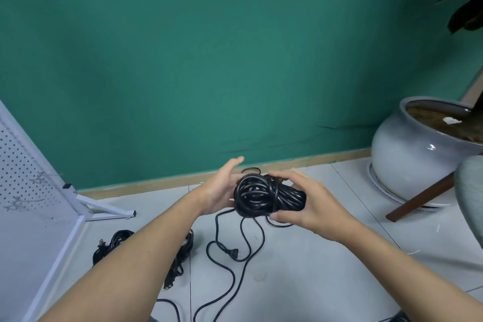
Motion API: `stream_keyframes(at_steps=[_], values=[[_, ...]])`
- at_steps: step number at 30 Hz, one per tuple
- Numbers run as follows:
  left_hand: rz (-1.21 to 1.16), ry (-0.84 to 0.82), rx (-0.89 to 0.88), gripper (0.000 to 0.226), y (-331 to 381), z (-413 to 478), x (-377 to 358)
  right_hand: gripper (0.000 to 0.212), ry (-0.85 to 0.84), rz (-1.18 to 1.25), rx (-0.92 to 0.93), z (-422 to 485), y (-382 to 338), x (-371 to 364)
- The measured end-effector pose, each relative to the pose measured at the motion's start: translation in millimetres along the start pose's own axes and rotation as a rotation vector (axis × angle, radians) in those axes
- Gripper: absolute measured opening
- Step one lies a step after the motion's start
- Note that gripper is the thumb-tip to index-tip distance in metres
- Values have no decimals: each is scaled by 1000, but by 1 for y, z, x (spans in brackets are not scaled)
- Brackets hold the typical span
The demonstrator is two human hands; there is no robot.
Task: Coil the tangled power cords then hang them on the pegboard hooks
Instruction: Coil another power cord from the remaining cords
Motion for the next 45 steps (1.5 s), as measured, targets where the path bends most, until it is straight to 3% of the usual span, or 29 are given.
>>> stream_keyframes(at_steps=[3,6,8,13,17,21,24,28,32,36,40,45], values=[[267,78,-2,43,-14,2,2,71,149,34,22,0,1,12],[679,56,2,43,-18,-3,-18,73,309,-46,-42,2,10,19],[922,125,-83,43,-9,0,-29,77,362,-130,-127,4,21,23],[1165,205,-171,42,16,0,-41,95,205,-344,-315,7,55,25],[1449,158,-204,33,22,-11,-67,84,51,-530,-394,8,62,10],[1680,176,-318,37,31,-17,-83,78,17,-707,-389,10,61,3],[1725,173,-377,35,46,-29,-84,83,-34,-777,-401,9,62,-2],[1721,262,-500,24,73,-46,-81,67,-22,-716,-376,12,58,-1],[1690,227,-577,27,71,-45,-83,57,-180,-752,-314,7,52,-17],[1373,267,-627,24,70,-35,-59,65,-215,-743,-194,8,40,-24],[1089,277,-533,18,58,-21,-29,77,-286,-677,-72,4,34,-27],[826,236,-408,16,47,-17,-16,71,-250,-579,37,-1,24,-25]])
Point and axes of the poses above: each hand's wrist, its own z-axis towards the middle knuckle, its own x-axis out of the back of the hand, y = z × x, the point moved 5 cm from there along z, towards the middle knuckle, and after that the axes turned 4 degrees about z, right-handed, at the moved point
